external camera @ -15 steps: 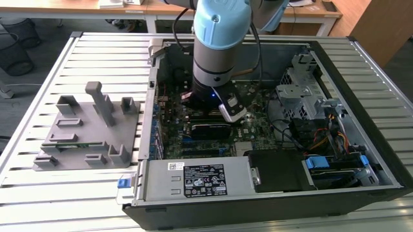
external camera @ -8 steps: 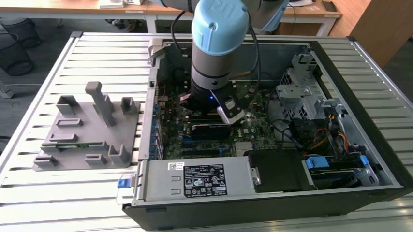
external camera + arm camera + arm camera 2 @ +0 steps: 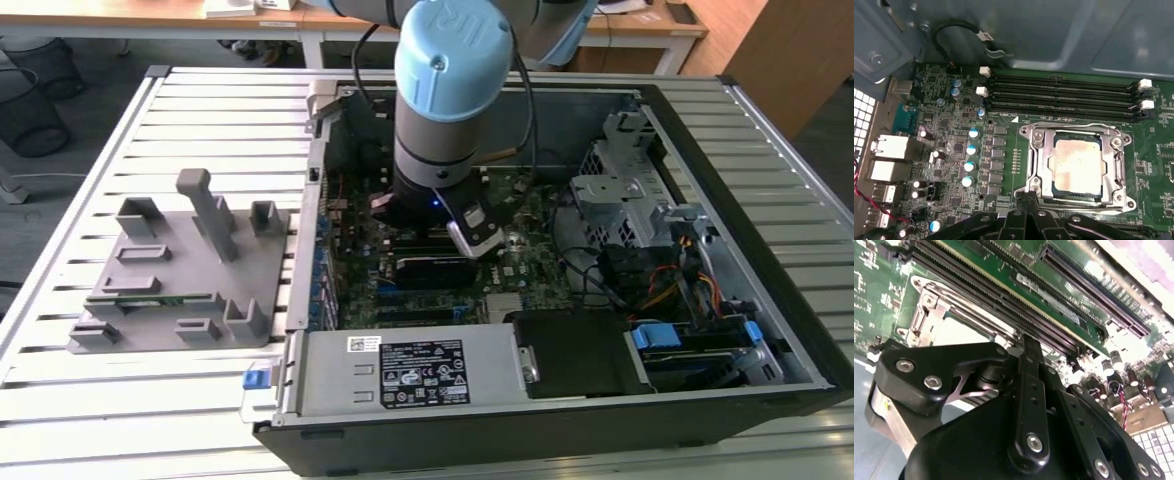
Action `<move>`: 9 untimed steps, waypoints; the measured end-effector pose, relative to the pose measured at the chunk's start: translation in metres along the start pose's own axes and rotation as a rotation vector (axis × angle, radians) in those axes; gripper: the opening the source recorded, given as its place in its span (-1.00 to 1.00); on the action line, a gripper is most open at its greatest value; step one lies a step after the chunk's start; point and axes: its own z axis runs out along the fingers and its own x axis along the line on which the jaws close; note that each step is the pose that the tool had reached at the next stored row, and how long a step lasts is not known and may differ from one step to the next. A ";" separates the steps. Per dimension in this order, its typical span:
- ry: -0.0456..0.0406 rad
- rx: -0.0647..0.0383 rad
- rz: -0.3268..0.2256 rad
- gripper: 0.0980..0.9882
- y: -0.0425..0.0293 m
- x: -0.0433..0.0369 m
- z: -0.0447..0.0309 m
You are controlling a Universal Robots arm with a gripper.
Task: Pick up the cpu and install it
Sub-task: 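Install the second cpu locking lever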
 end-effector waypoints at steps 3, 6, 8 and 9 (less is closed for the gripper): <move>0.0000 -0.003 -0.001 -0.98 0.0000 0.0025 0.0005; -0.0003 -0.006 -0.002 -0.98 -0.0001 0.0030 0.0023; -0.0002 -0.009 -0.002 -0.98 -0.0002 0.0031 0.0034; -0.0003 -0.011 -0.002 -0.98 -0.0003 0.0032 0.0037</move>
